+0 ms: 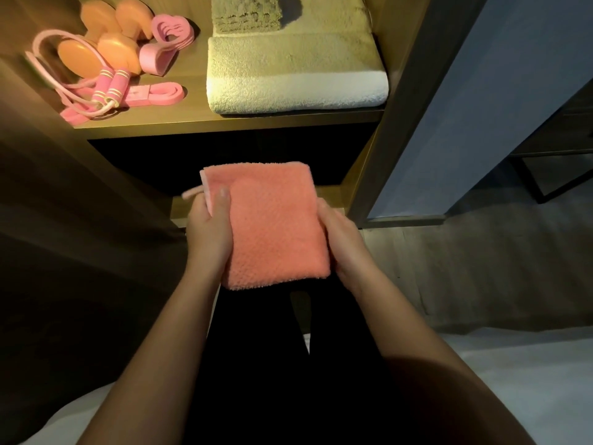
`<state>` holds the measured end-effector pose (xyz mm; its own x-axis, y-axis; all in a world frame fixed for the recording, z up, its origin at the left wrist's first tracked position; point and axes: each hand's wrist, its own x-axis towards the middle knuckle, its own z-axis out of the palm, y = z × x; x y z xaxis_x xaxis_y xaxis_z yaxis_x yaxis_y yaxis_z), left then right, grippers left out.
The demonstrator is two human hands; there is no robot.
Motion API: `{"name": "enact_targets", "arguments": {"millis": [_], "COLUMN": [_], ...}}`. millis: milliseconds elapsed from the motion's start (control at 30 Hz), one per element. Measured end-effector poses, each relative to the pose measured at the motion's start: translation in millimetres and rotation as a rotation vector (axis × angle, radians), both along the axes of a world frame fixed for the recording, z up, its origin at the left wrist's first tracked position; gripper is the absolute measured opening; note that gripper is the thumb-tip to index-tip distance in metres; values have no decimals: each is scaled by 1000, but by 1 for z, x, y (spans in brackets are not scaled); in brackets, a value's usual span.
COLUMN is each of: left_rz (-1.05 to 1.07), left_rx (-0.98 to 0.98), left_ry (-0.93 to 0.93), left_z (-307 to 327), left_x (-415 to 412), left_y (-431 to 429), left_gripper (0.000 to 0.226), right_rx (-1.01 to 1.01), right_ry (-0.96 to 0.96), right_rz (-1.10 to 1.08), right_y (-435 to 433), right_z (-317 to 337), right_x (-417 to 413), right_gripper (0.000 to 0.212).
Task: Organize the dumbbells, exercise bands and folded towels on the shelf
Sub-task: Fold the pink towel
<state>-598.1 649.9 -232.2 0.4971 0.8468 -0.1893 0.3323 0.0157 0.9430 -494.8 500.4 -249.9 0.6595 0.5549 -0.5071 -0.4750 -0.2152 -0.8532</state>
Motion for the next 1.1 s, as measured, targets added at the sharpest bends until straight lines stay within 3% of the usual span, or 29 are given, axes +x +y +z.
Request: {"name": "enact_targets", "arguments": {"millis": [67, 167, 300, 567, 800, 967, 1100], "left_rz": [6, 23, 58, 149, 143, 161, 214], "left_rx": [52, 113, 141, 229, 130, 75, -4], "left_ry": [-19, -39, -130, -280, -392, -469, -506], "left_z": [3, 7, 8, 14, 25, 28, 35], "left_x": [5, 12, 15, 9, 12, 14, 15], "left_y": [4, 9, 9, 6, 2, 1, -1], "left_gripper": [28, 24, 24, 12, 11, 30, 29], "right_rx": [16, 23, 158, 296, 347, 598, 719], "right_ry": [289, 630, 861, 896, 812, 830, 786], "right_rz": [-99, -204, -309, -384, -275, -294, -220], "right_y": [-4, -13, -16, -10, -1, 0, 0], "right_z": [-7, -13, -8, 8, 20, 30, 36], "right_x": [-4, -17, -28, -30, -30, -32, -32], "right_gripper": [57, 56, 52, 43, 49, 62, 68]}}
